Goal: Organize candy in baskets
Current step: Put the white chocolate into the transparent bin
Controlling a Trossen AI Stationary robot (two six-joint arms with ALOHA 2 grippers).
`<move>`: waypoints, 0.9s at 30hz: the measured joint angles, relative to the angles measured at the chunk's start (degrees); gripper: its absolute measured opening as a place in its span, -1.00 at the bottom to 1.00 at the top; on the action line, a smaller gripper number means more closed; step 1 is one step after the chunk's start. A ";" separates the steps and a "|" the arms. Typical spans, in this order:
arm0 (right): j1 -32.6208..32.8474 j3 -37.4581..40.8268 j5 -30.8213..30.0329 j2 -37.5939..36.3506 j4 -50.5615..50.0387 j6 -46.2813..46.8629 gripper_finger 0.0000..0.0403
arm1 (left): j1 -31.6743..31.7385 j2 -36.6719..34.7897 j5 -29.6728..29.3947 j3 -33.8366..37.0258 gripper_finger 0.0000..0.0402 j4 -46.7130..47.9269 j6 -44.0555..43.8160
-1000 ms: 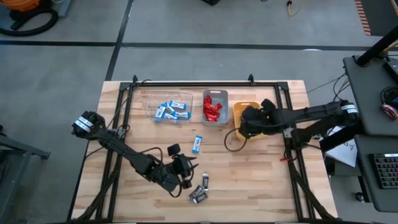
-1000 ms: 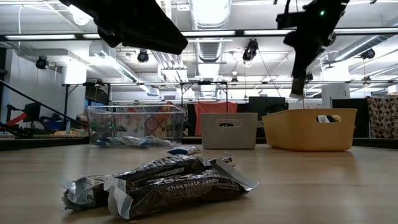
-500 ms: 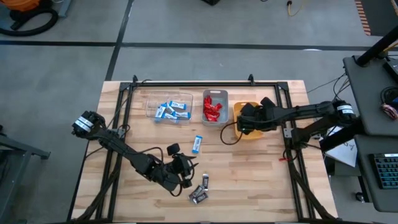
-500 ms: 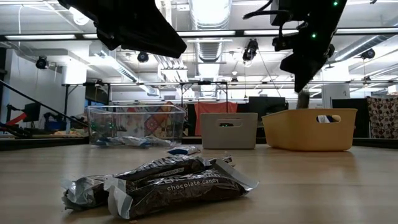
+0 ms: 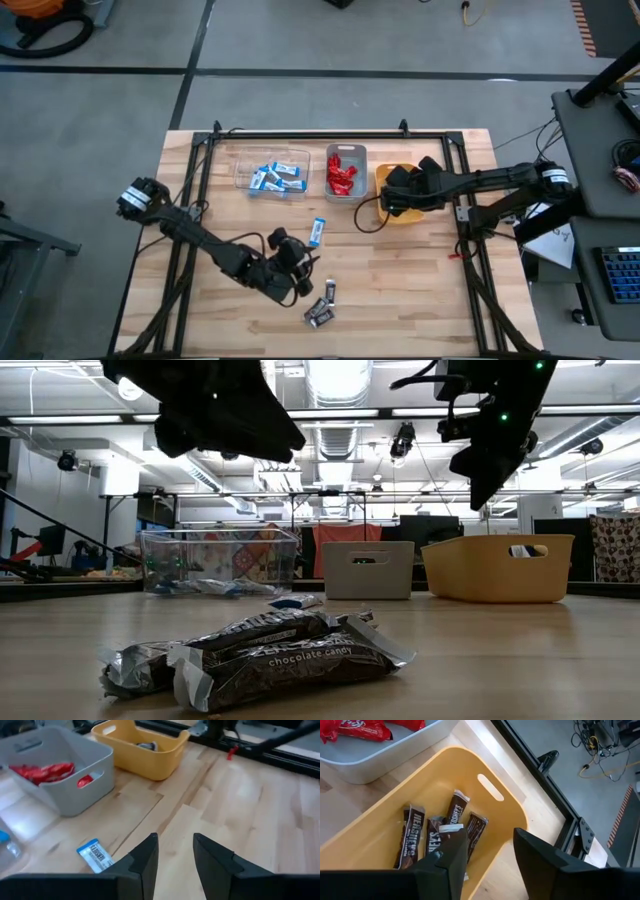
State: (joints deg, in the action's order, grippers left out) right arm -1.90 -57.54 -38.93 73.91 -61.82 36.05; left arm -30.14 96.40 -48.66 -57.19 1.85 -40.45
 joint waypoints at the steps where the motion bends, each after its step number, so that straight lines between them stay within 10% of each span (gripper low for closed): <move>1: 0.00 0.00 0.21 -0.06 0.05 -0.02 -0.22 | 0.42 0.00 0.15 0.00 -0.46 0.52 -1.13; 27: 0.14 0.00 0.35 -0.42 1.25 -0.05 -0.20 | 7.07 16.09 -10.36 0.35 -0.01 1.02 -2.26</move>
State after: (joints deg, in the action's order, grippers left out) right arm -1.76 -57.54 -38.57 73.49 -60.57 36.00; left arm -23.07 112.49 -59.02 -56.84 2.87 -42.72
